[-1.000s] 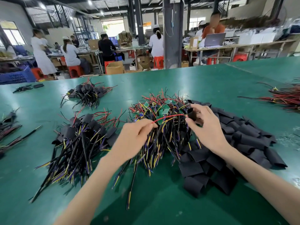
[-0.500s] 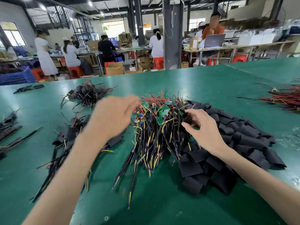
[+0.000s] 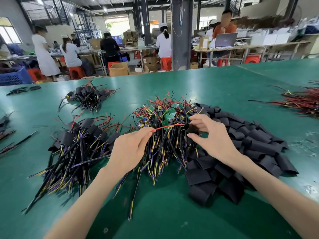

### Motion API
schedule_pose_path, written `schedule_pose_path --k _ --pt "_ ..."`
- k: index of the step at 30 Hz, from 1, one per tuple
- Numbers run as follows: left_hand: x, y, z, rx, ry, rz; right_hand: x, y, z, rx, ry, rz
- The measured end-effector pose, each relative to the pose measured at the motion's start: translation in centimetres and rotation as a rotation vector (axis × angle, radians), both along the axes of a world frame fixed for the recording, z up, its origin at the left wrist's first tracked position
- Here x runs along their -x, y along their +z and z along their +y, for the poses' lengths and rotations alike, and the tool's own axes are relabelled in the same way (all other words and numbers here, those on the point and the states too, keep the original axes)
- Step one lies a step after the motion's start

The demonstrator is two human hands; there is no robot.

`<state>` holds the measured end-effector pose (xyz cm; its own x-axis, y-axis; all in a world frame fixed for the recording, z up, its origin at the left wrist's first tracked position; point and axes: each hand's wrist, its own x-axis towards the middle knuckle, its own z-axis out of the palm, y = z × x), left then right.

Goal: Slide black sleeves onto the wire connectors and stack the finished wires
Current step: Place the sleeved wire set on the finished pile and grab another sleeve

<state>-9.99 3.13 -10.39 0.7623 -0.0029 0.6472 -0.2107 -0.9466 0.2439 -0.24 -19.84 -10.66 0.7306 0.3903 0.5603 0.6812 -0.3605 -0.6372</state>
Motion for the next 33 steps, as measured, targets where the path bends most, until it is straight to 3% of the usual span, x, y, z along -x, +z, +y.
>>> schedule_pose_path --k 15,20,25,33 --pt "0.8 0.4 -1.1 -0.110 -0.042 0.020 0.4 0.4 -0.2 -0.004 0.026 -0.043" --pt "1.0 0.6 -1.9 -0.213 -0.081 0.078 0.5 0.4 -0.1 0.265 -0.008 -0.473" --pt "0.8 -0.1 -2.8 -0.056 -0.243 0.179 1.5 0.7 0.7 0.372 -0.026 -0.739" --pt "0.3 -0.4 -3.2 0.094 -0.282 0.096 3.3 0.6 1.5 0.529 0.116 -0.614"
